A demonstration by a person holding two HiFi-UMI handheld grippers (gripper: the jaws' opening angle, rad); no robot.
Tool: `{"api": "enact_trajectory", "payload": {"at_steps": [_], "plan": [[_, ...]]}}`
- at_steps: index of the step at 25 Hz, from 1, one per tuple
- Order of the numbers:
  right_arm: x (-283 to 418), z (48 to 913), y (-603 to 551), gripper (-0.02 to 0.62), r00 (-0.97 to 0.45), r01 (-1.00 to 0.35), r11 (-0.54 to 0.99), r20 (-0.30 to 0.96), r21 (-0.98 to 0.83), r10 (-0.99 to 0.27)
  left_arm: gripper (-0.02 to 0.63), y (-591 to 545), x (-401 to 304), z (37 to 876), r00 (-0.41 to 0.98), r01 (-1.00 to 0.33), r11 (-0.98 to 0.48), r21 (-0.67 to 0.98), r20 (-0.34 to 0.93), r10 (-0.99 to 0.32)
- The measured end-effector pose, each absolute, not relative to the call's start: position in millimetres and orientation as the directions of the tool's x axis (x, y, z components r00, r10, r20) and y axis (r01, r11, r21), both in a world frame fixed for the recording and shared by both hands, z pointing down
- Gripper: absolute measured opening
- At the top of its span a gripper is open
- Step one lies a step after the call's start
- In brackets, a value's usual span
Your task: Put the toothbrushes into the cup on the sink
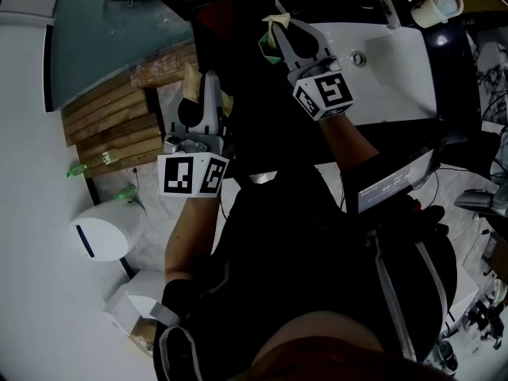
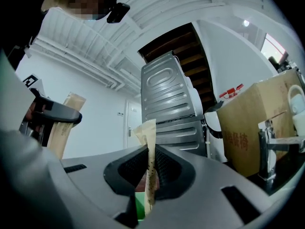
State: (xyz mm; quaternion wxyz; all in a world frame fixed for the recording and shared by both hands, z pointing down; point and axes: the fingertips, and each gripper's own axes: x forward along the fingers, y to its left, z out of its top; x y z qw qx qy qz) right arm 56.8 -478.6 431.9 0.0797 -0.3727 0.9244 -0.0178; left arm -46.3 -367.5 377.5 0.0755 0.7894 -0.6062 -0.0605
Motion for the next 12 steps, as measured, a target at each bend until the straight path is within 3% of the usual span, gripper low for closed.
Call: {"api": "enact_trajectory", "payload": {"at_steps": [12], "plan": [[57.8, 440.1, -483.9, 0.049, -0.669, -0.734, 0.677, -0.124, -0.046, -0.733, 0.012, -361.9, -52.7, 376.0, 0.287, -0.942, -0.283, 0.181, 0.000, -0.958]]}}
